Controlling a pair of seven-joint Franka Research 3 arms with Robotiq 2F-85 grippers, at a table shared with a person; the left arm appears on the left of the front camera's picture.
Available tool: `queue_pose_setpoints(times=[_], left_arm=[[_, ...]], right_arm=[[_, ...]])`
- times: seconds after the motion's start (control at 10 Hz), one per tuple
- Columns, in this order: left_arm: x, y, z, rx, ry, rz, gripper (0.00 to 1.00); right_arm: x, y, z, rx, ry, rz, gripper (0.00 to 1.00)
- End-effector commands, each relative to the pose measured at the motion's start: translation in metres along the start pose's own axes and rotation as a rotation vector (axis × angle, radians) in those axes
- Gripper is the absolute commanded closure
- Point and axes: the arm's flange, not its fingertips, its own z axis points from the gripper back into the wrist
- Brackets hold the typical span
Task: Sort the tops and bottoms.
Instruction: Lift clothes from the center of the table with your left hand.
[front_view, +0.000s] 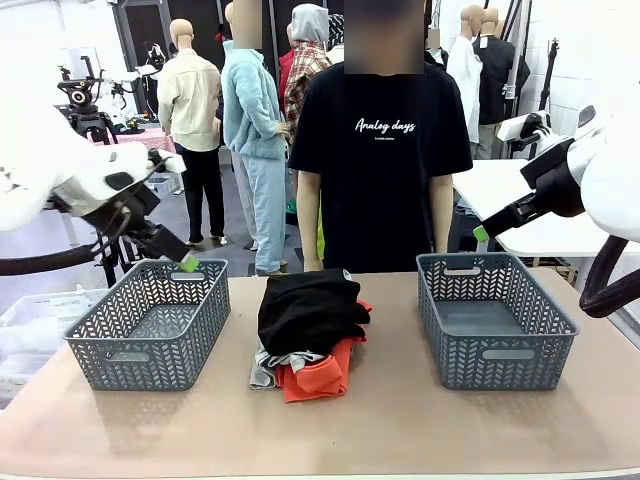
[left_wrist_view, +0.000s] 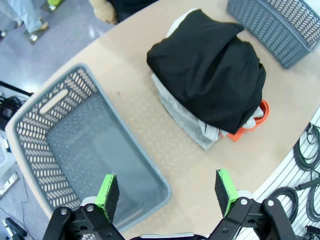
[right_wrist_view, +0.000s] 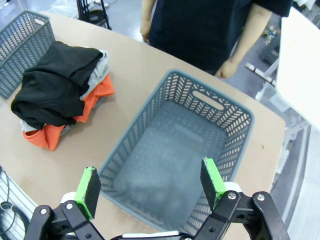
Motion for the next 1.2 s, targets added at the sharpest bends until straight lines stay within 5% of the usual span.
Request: queue_pose_setpoints(times=[0.0,0.6,1.1], left_arm=[[0.06,-0.016,-0.046,0.05,-0.006,-0.017,0.0],[0.123,-0.05,-0.161,0.042,0.1,0.13,0.0],[0.123,-0.064,-0.215,-0.091,0.233,0.201,0.0]], right_arm=[[0.001,0.0,-0.001,0.006,-0.015,-0.02,0.0],[0.001,0.0,-0.001,0.006,-0.015,-0.02,0.0],[0.001,0.0,-0.001,0.006,-0.015,-0.02,0.0]])
